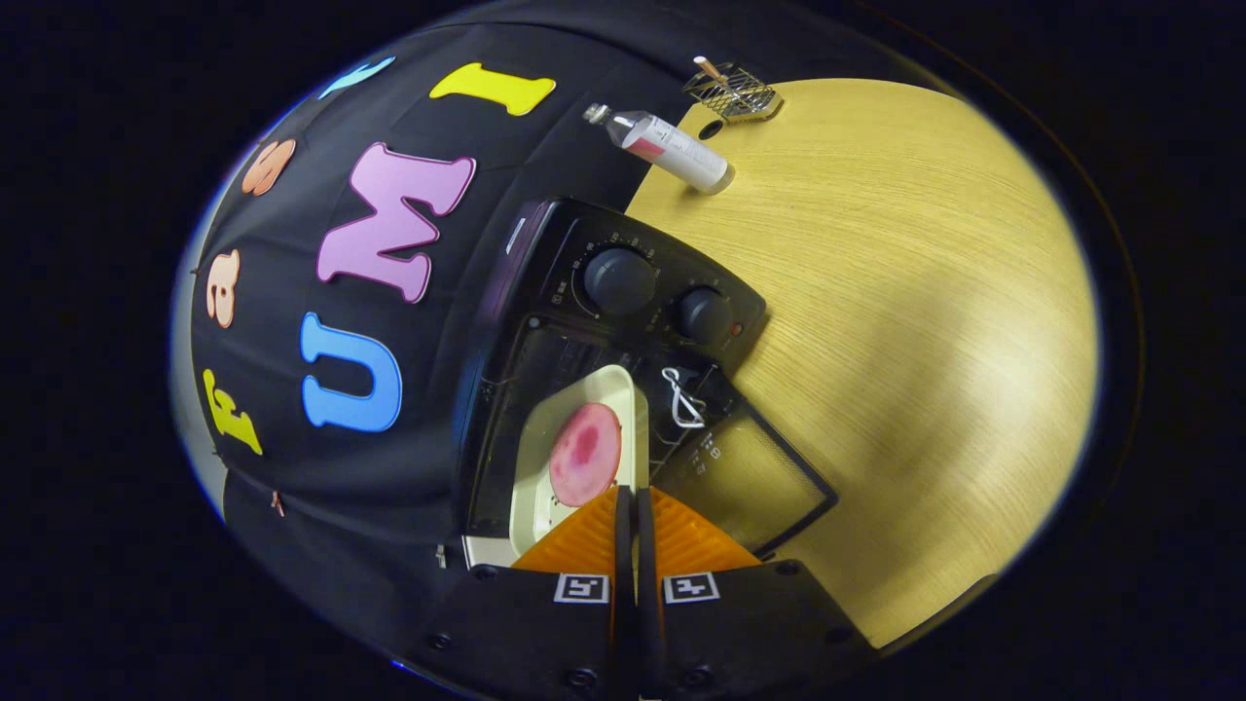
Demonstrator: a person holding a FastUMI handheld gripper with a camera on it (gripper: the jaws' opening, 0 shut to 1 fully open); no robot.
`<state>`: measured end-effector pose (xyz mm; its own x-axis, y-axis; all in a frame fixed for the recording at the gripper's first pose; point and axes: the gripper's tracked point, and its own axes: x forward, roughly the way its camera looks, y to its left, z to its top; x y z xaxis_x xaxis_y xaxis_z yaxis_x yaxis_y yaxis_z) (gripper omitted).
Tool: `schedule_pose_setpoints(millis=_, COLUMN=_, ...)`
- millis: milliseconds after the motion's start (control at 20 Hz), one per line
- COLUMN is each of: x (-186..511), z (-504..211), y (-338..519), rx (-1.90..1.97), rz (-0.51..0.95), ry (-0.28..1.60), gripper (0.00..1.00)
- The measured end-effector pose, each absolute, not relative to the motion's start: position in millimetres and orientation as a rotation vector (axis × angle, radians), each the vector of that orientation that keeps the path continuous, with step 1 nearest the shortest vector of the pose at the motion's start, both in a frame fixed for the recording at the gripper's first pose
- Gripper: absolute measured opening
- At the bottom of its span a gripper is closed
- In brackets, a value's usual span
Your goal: Open the toaster oven, put the food inside, and close the toaster oven door.
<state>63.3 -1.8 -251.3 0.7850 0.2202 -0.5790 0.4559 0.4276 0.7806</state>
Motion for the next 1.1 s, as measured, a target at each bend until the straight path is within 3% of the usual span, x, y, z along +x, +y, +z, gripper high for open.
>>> schedule_pose_setpoints(millis=450, x=123, z=-276, y=22, rx=1.164, rz=-0.241, ry=0.583, gripper=0.06)
schedule_pose_setpoints(millis=950, x=142, z=-281, y=25, rx=1.048, rz=-0.348, ry=0.573, gripper=0.06)
schedule_pose_setpoints(millis=1050, x=142, z=-277, y=27, rx=1.043, rz=-0.335, ry=0.565, gripper=0.11)
schedule_pose_setpoints(millis=1100, x=142, z=-274, y=29, rx=1.043, rz=-0.328, ry=0.56, gripper=0.19)
